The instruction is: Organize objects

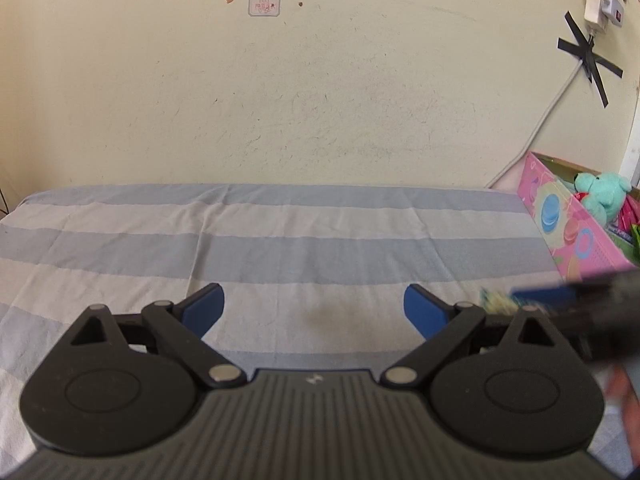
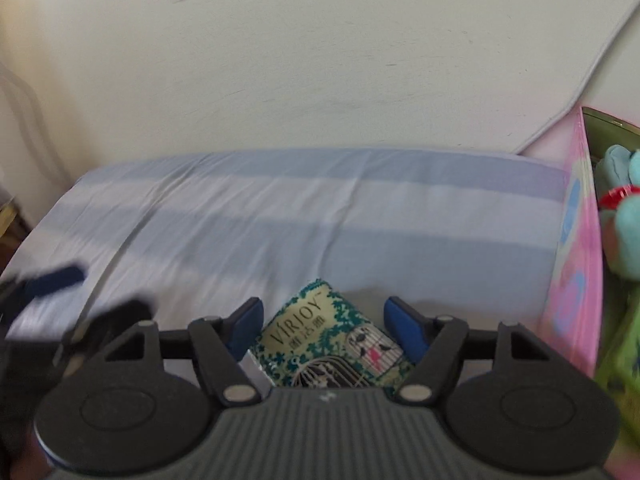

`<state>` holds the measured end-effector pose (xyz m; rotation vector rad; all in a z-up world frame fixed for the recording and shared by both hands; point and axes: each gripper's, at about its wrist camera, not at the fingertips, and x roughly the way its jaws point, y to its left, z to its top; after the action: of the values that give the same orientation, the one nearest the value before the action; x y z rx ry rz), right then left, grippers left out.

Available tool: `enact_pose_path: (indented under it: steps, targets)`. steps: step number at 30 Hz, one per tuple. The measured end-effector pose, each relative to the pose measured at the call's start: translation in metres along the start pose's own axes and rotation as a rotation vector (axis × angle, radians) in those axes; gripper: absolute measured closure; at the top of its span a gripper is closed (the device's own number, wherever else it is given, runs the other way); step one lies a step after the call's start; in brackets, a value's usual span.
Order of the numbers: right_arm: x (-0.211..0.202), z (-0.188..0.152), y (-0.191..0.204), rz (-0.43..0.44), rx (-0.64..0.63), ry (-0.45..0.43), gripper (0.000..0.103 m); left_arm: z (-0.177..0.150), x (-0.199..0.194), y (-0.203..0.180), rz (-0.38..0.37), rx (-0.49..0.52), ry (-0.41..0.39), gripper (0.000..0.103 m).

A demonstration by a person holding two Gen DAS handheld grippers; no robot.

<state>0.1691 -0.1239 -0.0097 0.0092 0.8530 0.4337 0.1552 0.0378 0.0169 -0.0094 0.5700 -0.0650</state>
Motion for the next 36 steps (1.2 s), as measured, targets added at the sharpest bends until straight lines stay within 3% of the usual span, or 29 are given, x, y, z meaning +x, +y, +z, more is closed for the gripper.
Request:
enact_pose_path:
  steps: [4,8,10,13,19,23,26,29,34,36]
  targets:
    - [-0.033,-0.039,0.009,0.047,-0.062,-0.028,0.035,0.0,0.004,0.001,-0.021,-0.014,0.019,0.005]
    - [-0.068,-0.077,0.017,0.023,-0.119,-0.077,0.03,-0.003,0.005,-0.005,-0.02,0.014,0.019,0.005]
    - [-0.09,-0.092,0.013,0.011,-0.089,-0.15,0.016,-0.005,0.007,-0.008,-0.016,0.031,0.02,0.005]
    - [-0.116,-0.103,0.003,0.001,-0.033,-0.235,0.011,-0.009,0.011,-0.013,-0.008,0.056,0.028,0.005]
    - [-0.14,-0.136,0.006,-0.06,-0.038,-0.233,0.003,-0.014,0.005,-0.019,0.001,0.078,0.01,0.005]
    - [-0.149,-0.157,0.011,-0.106,-0.069,-0.214,0.003,-0.017,-0.003,-0.019,-0.017,0.049,0.026,0.005]
    - [-0.152,-0.161,0.015,-0.148,-0.099,-0.23,0.01,-0.016,-0.018,-0.016,-0.047,-0.008,0.022,0.005]
    - [-0.152,-0.162,0.011,-0.138,-0.1,-0.231,0.017,-0.018,-0.044,-0.013,-0.129,-0.042,0.015,0.005]
    - [-0.142,-0.156,0.004,-0.095,-0.097,-0.208,0.025,-0.028,-0.068,-0.022,-0.252,-0.016,0.079,0.005]
    - [-0.138,-0.151,0.002,-0.085,-0.103,-0.196,0.032,-0.031,-0.069,-0.029,-0.307,-0.009,0.117,0.006]
